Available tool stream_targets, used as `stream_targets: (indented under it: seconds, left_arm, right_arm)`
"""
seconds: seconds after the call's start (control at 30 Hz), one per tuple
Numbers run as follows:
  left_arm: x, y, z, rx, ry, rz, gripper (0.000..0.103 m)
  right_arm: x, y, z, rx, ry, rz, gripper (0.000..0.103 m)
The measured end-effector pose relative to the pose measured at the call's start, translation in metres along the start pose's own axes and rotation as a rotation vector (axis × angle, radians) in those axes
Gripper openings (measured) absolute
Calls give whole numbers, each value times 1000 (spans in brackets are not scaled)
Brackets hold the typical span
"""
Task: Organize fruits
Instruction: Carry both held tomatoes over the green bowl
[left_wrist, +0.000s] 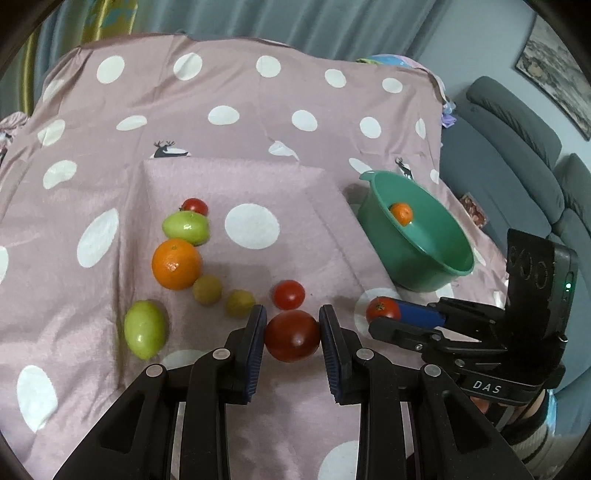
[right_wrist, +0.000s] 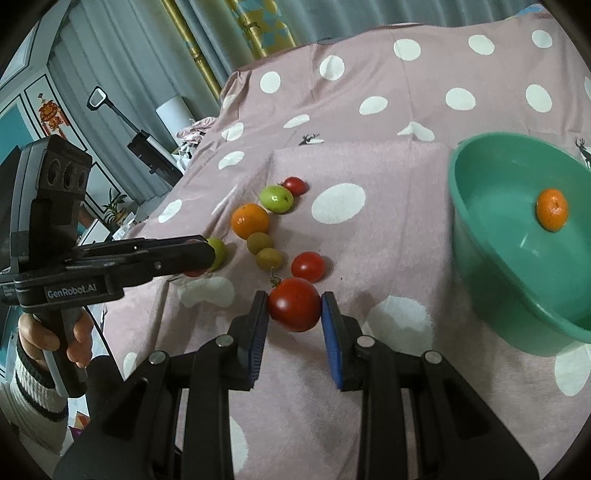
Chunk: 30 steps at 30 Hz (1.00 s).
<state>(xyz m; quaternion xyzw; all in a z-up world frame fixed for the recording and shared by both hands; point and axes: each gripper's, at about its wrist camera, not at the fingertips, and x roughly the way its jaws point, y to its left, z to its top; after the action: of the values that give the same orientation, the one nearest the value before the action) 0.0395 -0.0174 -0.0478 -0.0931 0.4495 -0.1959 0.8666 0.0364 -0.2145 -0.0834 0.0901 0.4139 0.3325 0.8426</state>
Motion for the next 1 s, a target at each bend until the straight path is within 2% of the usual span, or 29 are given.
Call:
stream_targets:
  seconds: [0.63, 1.0]
  left_arm:
    - [8, -38, 17, 92, 12, 11, 30]
    - [21, -72, 39, 192, 21, 14, 30]
  right_arm:
    - [-30, -15, 1, 12, -89, 0, 30]
    - [-48, -31, 6, 37, -151, -14, 30]
